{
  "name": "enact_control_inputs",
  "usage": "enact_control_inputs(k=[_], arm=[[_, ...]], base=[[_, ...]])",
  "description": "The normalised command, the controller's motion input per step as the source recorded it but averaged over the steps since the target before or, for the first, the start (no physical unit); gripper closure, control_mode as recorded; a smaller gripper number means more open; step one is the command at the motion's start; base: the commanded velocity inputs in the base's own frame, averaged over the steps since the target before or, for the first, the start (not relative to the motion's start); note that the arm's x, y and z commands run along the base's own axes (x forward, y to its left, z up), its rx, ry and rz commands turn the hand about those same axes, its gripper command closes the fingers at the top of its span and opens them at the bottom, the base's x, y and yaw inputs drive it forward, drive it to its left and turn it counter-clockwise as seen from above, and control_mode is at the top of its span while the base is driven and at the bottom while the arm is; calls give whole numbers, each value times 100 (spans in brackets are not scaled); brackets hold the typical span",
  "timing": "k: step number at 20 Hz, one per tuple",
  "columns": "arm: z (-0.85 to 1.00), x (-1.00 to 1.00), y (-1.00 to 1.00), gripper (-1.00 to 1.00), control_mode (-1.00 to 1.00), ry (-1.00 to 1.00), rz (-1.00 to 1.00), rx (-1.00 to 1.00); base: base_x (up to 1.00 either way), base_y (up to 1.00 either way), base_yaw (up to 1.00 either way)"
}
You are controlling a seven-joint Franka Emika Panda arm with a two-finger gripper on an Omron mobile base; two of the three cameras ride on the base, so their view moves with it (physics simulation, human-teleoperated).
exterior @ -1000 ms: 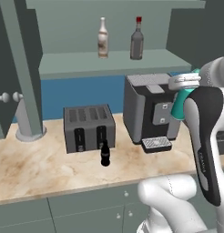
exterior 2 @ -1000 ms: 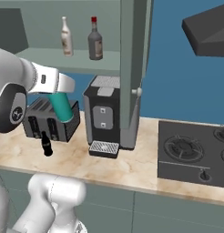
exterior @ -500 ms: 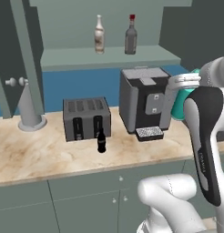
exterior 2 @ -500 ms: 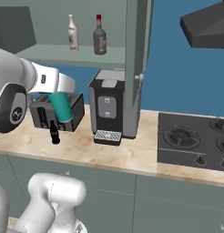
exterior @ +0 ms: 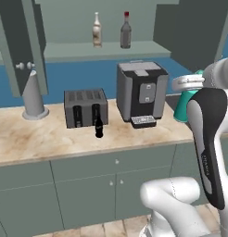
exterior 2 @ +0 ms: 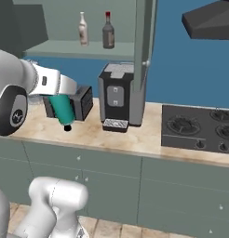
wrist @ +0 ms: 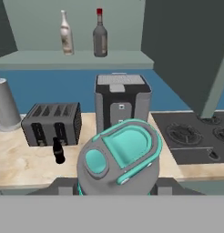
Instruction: Sort all alcoholic drinks to one cabinet, and non-alcoholic drinks to the other.
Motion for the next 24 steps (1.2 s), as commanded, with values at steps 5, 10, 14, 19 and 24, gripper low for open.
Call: enact_control_inputs(k=[5,10,14,19,24], arm=[[0,0,0,100,100,0,0,0],[0,0,0,100,100,0,0,0],[0,0,0,100,100,0,0,0],[0,0,0,100,100,0,0,0],[0,0,0,100,100,0,0,0]], base=[[-63,0,0],[-57,3,0],[-32,36,0],[-28,59,0],[-27,69,0]])
